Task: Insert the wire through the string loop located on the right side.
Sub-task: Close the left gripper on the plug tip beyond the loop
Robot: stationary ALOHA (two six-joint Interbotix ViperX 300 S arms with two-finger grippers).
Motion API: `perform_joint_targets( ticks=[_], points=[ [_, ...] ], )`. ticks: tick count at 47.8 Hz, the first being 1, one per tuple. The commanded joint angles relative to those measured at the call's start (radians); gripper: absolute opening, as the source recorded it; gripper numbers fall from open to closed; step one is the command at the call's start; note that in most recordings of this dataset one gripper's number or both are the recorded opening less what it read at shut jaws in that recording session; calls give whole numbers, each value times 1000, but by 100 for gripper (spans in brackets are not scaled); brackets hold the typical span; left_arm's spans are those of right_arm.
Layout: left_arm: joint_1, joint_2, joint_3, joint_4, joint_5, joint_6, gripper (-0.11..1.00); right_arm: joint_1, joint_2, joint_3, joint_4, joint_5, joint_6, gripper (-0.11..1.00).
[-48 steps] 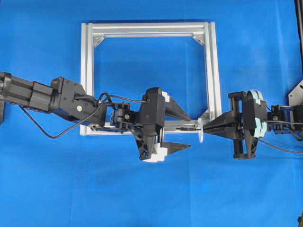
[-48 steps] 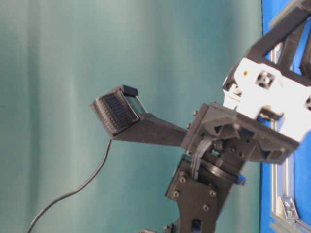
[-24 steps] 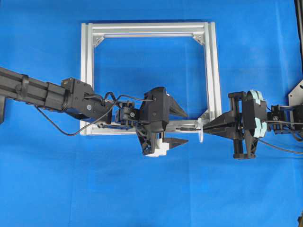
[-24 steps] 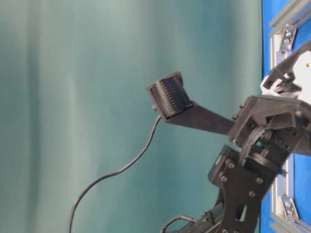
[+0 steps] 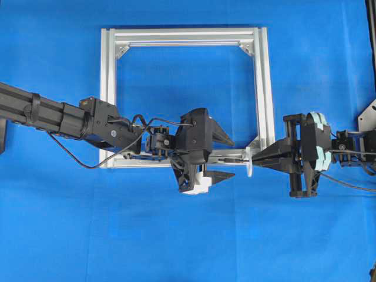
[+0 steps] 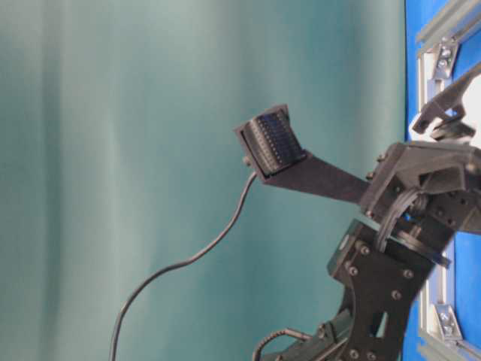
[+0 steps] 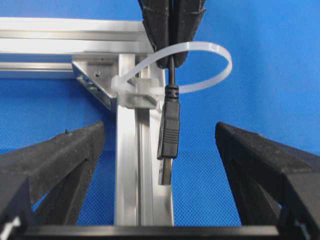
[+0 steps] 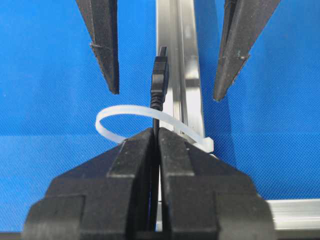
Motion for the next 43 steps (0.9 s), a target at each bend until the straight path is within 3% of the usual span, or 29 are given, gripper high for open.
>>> perform_joint_targets(
  ticks=[1, 43],
  points=[
    [-3, -18, -20, 2, -5, -2, 88, 0, -8, -14, 2, -5, -2, -4],
    [-9, -20, -21, 2, -5, -5, 85, 0, -8, -12, 0, -5, -2, -4]
  ],
)
